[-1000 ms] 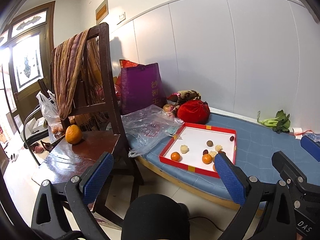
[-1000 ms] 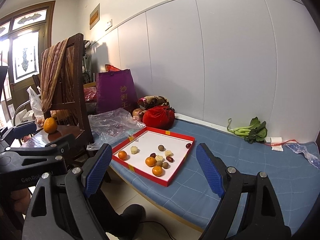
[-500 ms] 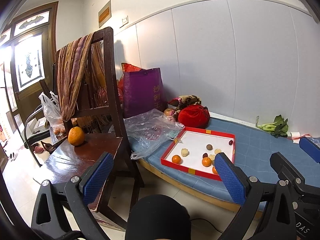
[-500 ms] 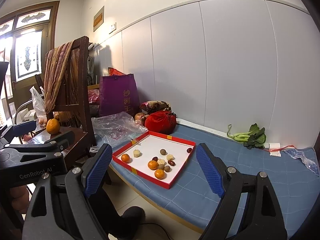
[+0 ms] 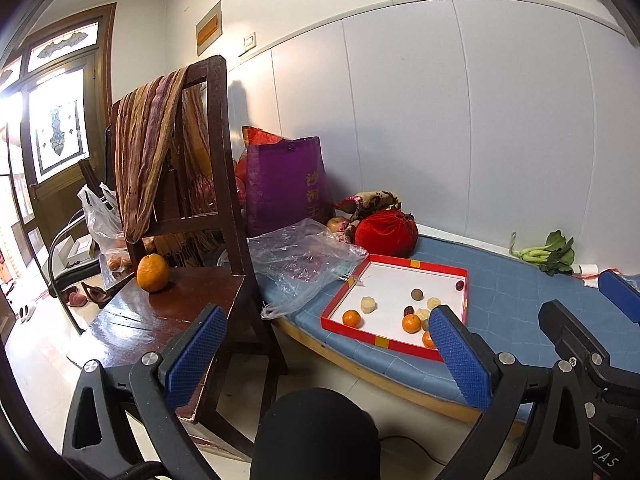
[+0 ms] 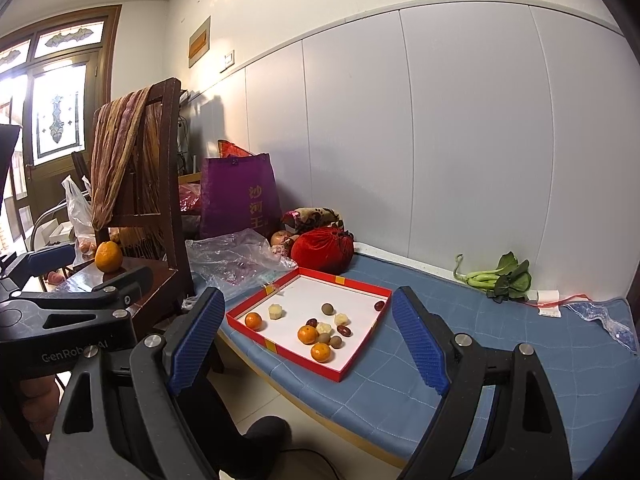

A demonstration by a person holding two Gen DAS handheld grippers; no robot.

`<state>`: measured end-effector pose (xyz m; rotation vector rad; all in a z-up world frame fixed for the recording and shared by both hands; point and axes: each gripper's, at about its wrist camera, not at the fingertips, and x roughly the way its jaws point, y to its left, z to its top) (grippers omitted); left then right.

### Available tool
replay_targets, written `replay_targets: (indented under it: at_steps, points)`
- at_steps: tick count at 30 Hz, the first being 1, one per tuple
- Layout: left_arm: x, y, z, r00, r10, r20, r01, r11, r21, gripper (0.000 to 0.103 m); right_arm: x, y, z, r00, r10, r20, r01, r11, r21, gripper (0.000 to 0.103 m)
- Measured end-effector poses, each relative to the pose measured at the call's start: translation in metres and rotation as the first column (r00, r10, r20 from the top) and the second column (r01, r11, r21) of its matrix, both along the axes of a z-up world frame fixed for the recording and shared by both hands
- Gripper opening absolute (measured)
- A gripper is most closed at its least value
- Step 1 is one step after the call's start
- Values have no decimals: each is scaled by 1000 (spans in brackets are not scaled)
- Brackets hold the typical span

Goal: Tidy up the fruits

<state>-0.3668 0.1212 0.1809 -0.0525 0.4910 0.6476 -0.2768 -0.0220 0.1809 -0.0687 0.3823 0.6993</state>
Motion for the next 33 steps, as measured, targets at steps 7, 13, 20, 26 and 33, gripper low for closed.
replay_targets:
  at_steps: [7, 13, 20, 26, 33]
  points:
    - [0, 0, 0, 1000, 8, -3, -8, 1000, -2, 102, -1, -2, 4, 1000, -9, 5, 9, 1000, 7, 87]
    - [0, 3, -1, 1000, 22, -7, -22, 1000, -5, 102, -2, -1, 3, 1000, -5, 3, 5, 1000, 0, 87]
    - [2, 4, -2, 1000, 21, -22, -21, 1000, 4, 102, -1, 1, 2, 1000, 0, 2, 0, 1000, -6, 87]
    - [3, 6, -3, 999, 20, -29, -20, 1000, 2, 102, -1, 1, 1, 1000, 3, 3, -3, 1000, -8, 87]
    - [2, 9, -3, 999, 21, -29, -21, 1000, -1, 102, -1, 2, 1, 1000, 3, 4, -3, 1000, -8, 87]
